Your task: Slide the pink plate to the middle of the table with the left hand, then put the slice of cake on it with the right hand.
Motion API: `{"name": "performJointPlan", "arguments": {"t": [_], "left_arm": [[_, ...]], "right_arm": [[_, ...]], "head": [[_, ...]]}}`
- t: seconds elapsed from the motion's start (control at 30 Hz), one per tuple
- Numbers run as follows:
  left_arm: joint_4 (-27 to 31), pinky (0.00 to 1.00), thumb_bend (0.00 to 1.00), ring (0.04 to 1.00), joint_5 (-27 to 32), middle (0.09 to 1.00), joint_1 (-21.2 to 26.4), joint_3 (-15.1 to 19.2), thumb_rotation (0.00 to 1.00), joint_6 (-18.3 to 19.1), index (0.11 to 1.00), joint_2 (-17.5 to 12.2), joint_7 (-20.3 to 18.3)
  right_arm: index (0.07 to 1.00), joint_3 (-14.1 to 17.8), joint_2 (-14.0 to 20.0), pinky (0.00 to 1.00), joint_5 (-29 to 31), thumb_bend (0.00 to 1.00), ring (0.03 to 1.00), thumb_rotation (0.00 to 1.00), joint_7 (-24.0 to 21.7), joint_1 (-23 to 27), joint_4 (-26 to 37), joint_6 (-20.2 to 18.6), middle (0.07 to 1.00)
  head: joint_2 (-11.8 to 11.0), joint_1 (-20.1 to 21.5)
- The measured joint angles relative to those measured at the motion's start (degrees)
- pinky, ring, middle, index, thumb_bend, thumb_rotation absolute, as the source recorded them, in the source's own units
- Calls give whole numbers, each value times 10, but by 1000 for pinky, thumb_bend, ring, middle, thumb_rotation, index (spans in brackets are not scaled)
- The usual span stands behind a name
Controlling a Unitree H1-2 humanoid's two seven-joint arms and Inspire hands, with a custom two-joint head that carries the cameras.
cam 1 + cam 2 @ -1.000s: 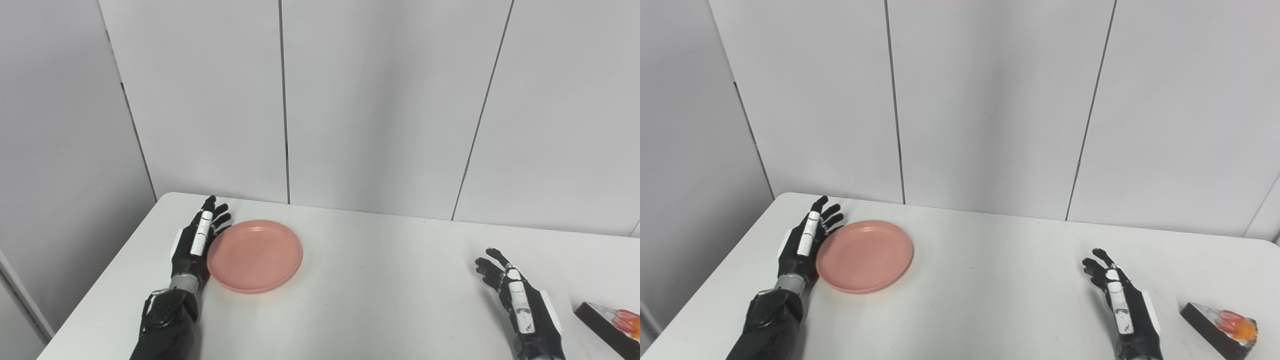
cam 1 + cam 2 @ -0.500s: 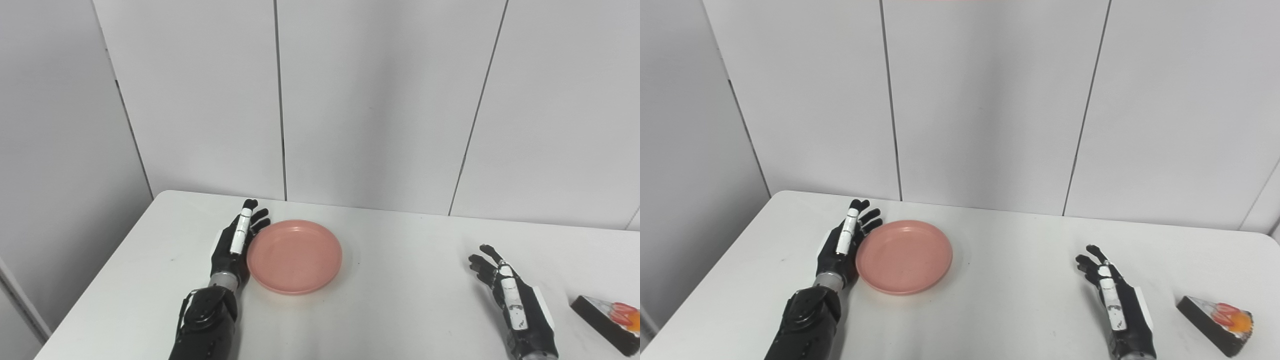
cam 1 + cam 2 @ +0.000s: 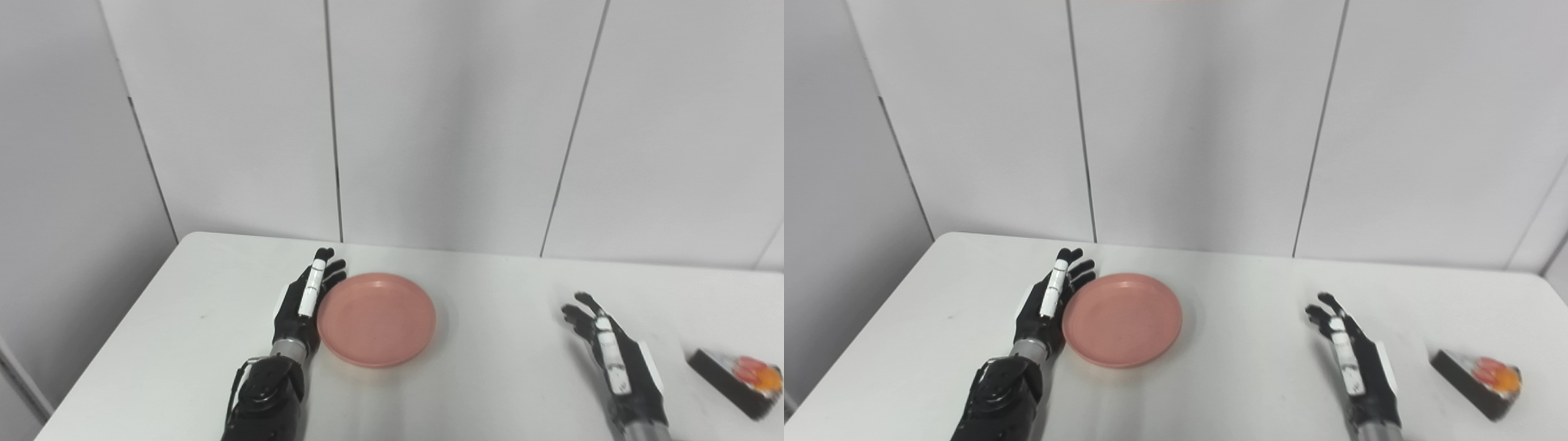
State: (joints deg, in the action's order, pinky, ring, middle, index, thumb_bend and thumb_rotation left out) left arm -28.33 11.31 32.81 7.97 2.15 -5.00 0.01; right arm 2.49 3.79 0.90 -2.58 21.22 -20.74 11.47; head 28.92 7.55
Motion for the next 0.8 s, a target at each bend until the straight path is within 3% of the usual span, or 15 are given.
{"name": "performJointPlan", "arguments": {"t": [0.13, 0.27, 0.43, 0.8], "left_arm": [[2, 954, 785, 864, 0, 843, -1, -4, 850, 4, 857, 1, 0], [1, 979, 755, 868, 0, 848, -1, -6, 850, 4, 858, 1, 0], [-8, 986, 741, 869, 3, 844, -1, -6, 841, -5, 866, 3, -5], [-24, 934, 768, 861, 3, 839, 4, -7, 816, -17, 842, 3, -23]], "right_arm": [[859, -10, -19, 886, -10, 891, 838, 1000, 8, -2, 12, -18, 789], [868, -16, -28, 920, -22, 877, 859, 1000, 19, -1, 13, -22, 798], [873, -23, -38, 927, -35, 874, 861, 1000, 34, 0, 12, -24, 800], [876, -30, -49, 945, -52, 871, 870, 1000, 42, 1, 14, -31, 809]], "head": [[3, 23], [4, 84], [7, 114], [18, 128]]}}
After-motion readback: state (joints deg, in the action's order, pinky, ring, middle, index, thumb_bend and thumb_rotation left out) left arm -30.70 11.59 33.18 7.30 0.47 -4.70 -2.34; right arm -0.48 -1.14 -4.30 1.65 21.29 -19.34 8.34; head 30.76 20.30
